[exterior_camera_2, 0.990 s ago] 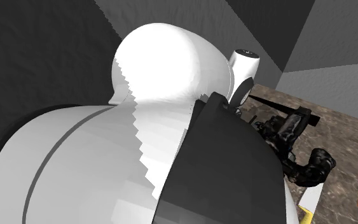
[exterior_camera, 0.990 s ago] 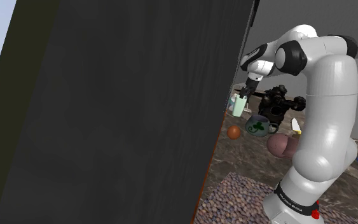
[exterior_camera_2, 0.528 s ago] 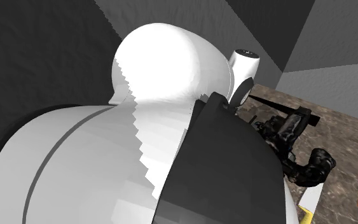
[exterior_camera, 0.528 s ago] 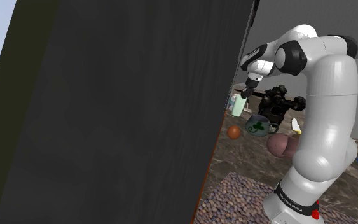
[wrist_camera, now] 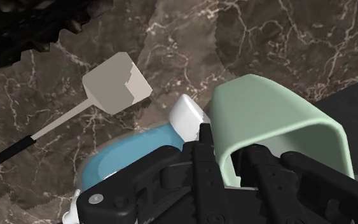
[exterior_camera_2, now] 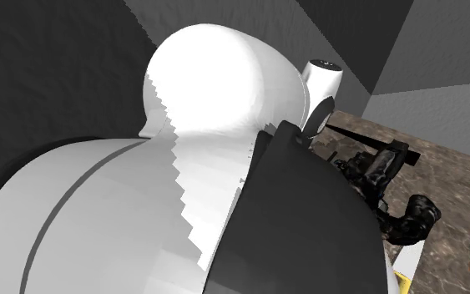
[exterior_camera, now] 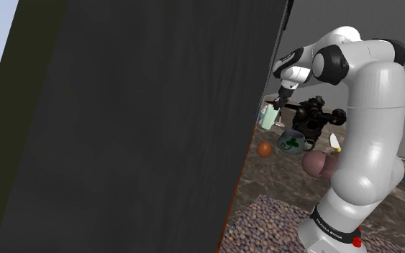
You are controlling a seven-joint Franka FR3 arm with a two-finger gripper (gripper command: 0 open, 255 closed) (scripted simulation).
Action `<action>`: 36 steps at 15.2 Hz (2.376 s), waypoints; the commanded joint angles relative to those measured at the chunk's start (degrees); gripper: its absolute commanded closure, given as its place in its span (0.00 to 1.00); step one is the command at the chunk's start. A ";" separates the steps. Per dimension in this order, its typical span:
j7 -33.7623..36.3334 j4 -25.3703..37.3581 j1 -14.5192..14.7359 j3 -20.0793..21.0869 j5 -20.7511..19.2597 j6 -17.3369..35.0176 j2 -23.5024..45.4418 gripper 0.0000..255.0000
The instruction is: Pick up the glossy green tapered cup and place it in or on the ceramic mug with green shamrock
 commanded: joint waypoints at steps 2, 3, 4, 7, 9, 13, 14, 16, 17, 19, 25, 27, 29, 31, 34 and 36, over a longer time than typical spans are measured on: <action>0.66 0.99 0.24 -0.44 -0.88 -1.73 -0.98 1.00; 0.88 1.39 0.30 -0.57 -1.17 -2.34 -1.28 1.00; 1.10 1.81 0.36 -0.69 -1.44 -2.97 -1.57 1.00; 1.74 3.13 0.51 -1.03 -2.21 -4.87 -2.37 1.00; 2.14 4.09 0.58 -1.23 -2.67 -6.17 -2.84 1.00; 2.87 6.19 0.64 -1.57 -3.48 -8.84 -3.64 1.00; 3.04 6.76 0.64 -1.64 -3.66 -9.52 -3.81 1.00; 3.36 7.94 0.61 -1.78 -3.97 -10.90 -4.10 1.00; 3.52 8.56 0.59 -1.84 -4.12 -11.60 -4.23 1.00; 3.81 9.84 0.52 -1.95 -4.37 -13.02 -4.44 1.00; 4.54 14.13 0.11 -2.22 -4.84 -17.44 -4.73 1.00; 4.74 15.73 -0.10 -2.28 -4.89 -18.98 -4.69 1.00; 4.92 17.41 -0.36 -2.33 -4.89 -20.55 -4.59 1.00; 5.22 14.85 0.69 -2.83 -6.51 -20.17 -7.32 1.00; 6.64 6.87 3.48 -3.88 -11.83 -18.49 -15.65 1.00; 8.07 2.22 4.60 -3.98 -15.65 -17.90 -21.28 1.00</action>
